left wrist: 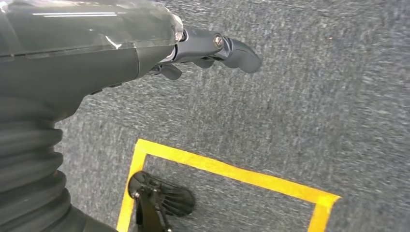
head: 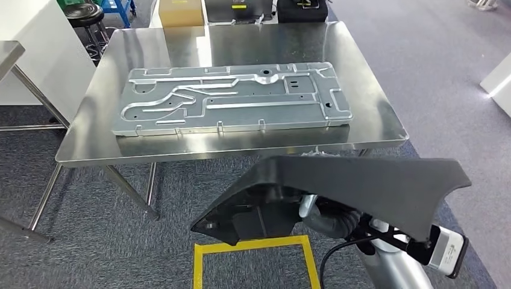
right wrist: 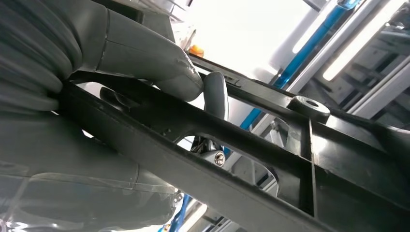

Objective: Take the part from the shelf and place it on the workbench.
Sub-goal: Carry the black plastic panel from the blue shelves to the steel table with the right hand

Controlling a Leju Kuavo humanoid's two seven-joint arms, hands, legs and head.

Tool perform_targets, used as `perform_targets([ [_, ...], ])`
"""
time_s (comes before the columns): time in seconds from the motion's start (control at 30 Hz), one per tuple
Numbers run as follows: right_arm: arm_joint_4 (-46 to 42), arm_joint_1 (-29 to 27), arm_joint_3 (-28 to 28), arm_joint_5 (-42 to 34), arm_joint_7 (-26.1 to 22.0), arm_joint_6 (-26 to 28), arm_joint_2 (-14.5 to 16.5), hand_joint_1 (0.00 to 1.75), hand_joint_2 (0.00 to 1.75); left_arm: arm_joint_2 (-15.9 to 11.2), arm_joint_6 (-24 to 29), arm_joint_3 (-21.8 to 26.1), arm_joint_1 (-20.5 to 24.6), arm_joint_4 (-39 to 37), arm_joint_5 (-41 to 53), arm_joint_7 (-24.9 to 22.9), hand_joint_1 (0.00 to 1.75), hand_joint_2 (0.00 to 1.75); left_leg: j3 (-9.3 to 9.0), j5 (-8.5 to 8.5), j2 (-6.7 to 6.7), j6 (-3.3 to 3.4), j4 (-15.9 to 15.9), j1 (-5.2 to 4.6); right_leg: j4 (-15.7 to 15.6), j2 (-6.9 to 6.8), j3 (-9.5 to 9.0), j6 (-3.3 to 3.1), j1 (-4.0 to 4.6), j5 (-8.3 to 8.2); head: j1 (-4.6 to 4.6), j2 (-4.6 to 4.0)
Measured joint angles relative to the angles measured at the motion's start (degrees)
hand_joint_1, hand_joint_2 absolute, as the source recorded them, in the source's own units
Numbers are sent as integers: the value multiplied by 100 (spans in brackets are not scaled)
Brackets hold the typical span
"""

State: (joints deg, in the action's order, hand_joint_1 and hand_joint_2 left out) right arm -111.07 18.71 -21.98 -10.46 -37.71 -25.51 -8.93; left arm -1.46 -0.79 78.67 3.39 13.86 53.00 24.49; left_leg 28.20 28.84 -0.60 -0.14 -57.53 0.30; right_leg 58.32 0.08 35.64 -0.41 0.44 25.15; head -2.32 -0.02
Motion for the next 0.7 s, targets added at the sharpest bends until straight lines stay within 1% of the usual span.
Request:
perform_targets([
  [0.07, 0, -14, 5, 5, -34, 7, 11, 175, 175, 7, 12, -1, 3, 0, 12, 7, 0, 175, -63, -1, 11, -64, -90, -1, -76, 13, -148, -83, -21, -22, 0, 0],
  [0.1, 0, -20, 7, 4, -50, 10, 19, 175, 175, 11, 17, -1, 8, 0, 22, 10, 0, 175, -13, 30, 15, -90, -246, 3, -97, 10, -238, -117, -35, 2, -1, 0],
  [0.13, -1, -29, 8, 5, -67, 15, 32, 175, 175, 12, 25, -1, 15, 0, 29, 13, 0, 175, 115, 100, 18, -113, -502, 12, -113, 6, -324, -137, -44, 28, -2, 0],
  [0.17, -1, -38, 8, 7, -81, 20, 44, 175, 175, 13, 29, -1, 19, 0, 35, 15, 0, 175, 319, 211, 20, -139, -840, 22, -124, 0, -385, -153, -47, 76, -2, 0],
  [0.2, 0, -49, 8, 13, -92, 25, 57, 175, 175, 12, 33, -1, 20, 0, 40, 15, 0, 175, 579, 355, 21, -169, -1198, 27, -124, 3, -431, -164, -47, 125, -2, 0],
  [0.23, 1, -62, 7, 24, -99, 31, 67, 175, 175, 11, 35, -1, 13, 0, 43, 14, 0, 175, 818, 488, 22, -193, -1464, 32, -124, 13, -480, -166, -46, 177, -2, 0],
  [0.27, 2, -71, 5, 36, -102, 38, 76, 175, 175, 11, 33, -1, 2, 0, 47, 13, 0, 175, 988, 558, 22, -209, -1574, 33, -124, 25, -539, -165, -46, 232, -2, 0],
  [0.3, 3, -76, 4, 46, -103, 47, 84, 175, 175, 11, 31, -1, -6, 0, 52, 13, 0, 175, 1068, 511, 22, -212, -1492, 34, -124, 38, -612, -160, -45, 292, -2, 0],
  [0.33, 4, -77, 4, 55, -102, 56, 91, 175, 175, 11, 28, -1, -11, 0, 55, 13, 0, 175, 1054, 331, 22, -202, -1226, 34, -124, 47, -697, -151, -44, 355, -2, 0],
  [0.4, 9, -76, 2, 60, -102, 72, 108, 175, 175, 4, 24, -1, -20, 0, 57, 14, 0, 175, 917, -260, 21, -140, -508, 14, -121, 54, -866, -126, -35, 493, -2, 0],
  [0.43, 16, -75, 1, 63, -102, 76, 117, 175, 175, 0, 20, -1, -24, 0, 60, 14, 0, 175, 856, -445, 23, -99, -262, -3, -121, 64, -925, -102, -31, 558, -1, 0],
  [0.47, 22, -75, -1, 68, -99, 79, 124, 175, 175, -7, 16, -1, -30, 1, 62, 14, 0, 175, 808, -558, 25, -57, -131, -23, -135, 76, -971, -72, -31, 615, -1, 0],
  [0.5, 28, -74, -3, 74, -97, 82, 128, 175, 175, -15, 9, -1, -34, 1, 66, 15, 0, 175, 779, -554, 27, -14, -90, -37, -107, 85, -1008, -38, -29, 631, -1, 0],
  [0.53, 29, -66, -3, 83, -98, 86, 131, 175, 175, -21, -1, -1, -30, 2, 70, 19, 0, 175, 712, -512, 25, 27, -62, -35, -57, 94, -1022, -1, -27, 620, -1, 0],
  [0.57, 29, -57, -3, 94, -102, 93, 133, 175, 175, -28, -11, -1, -23, 3, 73, 22, 0, 175, 635, -509, 22, 67, -23, -29, 53, 88, -1013, 30, -30, 594, -1, 0],
  [0.6, 29, -38, -3, 103, -115, 102, 134, 175, 175, -34, -22, -1, -10, 3, 76, 27, 0, 175, 560, -481, 20, 100, 18, -15, 253, 79, -941, 59, -30, 560, 1, 0],
  [0.63, 32, -17, -3, 111, -131, 115, 134, 175, 175, -39, -32, -1, 5, 4, 79, 32, 0, 175, 479, -449, 19, 126, 43, -2, 507, 71, -792, 84, -39, 577, 1, 0],
  [0.67, 38, -6, -2, 119, -145, 133, 135, 175, 175, -41, -40, -2, 12, 4, 84, 36, 0, 175, 421, -411, 22, 140, 60, 7, 815, 62, -574, 112, -58, 651, 2, 0],
  [0.7, 47, 2, -2, 127, -161, 151, 135, 175, 175, -43, -46, -2, 16, 4, 87, 39, 0, 175, 370, -362, 22, 148, 64, 15, 1130, 57, -313, 144, -76, 779, 1, 0],
])
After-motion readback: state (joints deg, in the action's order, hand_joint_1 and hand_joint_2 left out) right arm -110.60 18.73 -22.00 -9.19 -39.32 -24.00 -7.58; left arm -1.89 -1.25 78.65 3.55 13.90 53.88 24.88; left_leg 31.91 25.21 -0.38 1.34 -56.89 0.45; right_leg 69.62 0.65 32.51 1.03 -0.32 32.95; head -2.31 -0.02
